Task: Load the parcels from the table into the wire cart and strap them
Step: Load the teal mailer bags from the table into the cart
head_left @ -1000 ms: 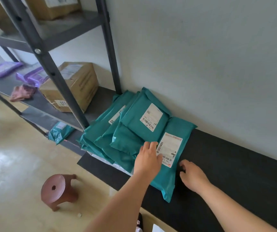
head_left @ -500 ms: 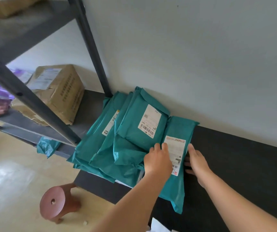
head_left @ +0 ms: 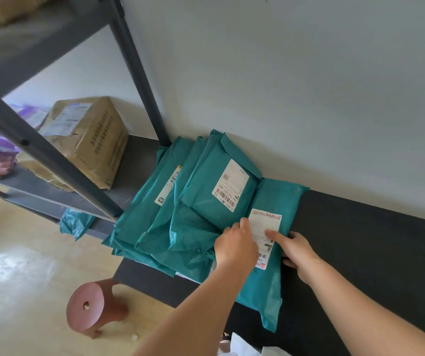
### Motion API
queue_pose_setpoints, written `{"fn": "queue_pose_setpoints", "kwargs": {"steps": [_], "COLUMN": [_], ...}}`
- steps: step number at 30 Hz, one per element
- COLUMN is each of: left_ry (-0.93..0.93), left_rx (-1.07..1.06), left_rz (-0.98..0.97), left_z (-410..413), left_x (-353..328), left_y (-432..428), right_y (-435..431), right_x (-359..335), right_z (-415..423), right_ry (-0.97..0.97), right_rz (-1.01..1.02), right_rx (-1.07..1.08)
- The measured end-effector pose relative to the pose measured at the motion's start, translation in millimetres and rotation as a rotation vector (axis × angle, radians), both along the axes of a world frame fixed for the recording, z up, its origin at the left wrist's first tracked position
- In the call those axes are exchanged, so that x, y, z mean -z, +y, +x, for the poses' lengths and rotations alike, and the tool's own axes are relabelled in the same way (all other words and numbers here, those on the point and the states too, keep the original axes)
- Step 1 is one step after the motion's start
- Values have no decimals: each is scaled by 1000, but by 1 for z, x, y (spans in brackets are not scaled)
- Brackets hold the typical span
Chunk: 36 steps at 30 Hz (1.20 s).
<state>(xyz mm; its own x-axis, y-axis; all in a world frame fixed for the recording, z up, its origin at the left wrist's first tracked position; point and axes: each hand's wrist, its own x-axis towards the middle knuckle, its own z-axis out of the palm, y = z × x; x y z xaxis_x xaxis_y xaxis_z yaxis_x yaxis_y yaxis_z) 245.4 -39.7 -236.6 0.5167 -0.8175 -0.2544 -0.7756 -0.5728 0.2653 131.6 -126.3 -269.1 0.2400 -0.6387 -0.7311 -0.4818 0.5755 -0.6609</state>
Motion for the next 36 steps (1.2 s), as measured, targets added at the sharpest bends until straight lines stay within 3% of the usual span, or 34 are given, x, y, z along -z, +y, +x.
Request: {"fn": "queue_pose_setpoints", "kwargs": {"steps": [13, 36], "left_ry": [-2, 146], "left_rx": [-81, -126], "left_rz": [39, 171], "left_z": [-38, -185], "left_x": [2, 21], "left_y": [22, 66], "right_y": [10, 50], "right_x": [-3, 8], "right_z": [-62, -237], "right_ry": [-98, -114], "right_rz": [91, 155], "right_rx": [63, 321]}}
